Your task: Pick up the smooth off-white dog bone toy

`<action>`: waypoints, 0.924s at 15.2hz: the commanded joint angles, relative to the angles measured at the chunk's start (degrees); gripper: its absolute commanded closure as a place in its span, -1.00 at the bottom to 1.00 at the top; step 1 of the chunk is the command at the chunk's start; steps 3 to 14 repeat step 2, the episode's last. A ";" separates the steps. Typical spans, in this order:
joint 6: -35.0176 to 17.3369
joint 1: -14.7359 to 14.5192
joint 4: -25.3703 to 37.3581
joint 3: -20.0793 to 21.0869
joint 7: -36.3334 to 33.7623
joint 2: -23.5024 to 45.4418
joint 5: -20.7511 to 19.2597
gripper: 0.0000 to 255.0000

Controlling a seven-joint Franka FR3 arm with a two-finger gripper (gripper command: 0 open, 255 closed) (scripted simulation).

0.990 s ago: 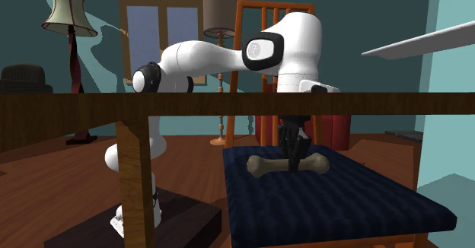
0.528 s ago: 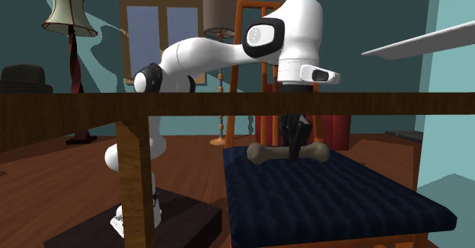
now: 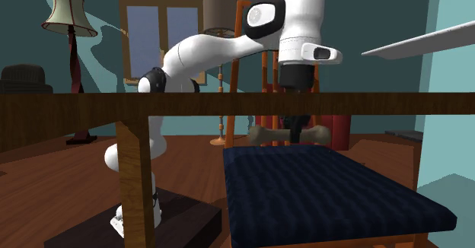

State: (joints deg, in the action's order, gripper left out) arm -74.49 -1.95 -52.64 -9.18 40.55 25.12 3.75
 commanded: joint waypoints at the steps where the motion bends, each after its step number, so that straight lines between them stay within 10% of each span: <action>1: 1.54 0.20 2.41 0.01 0.00 0.89 0.14 1.00; 14: 1.52 0.19 2.37 0.01 0.00 0.87 0.13 1.00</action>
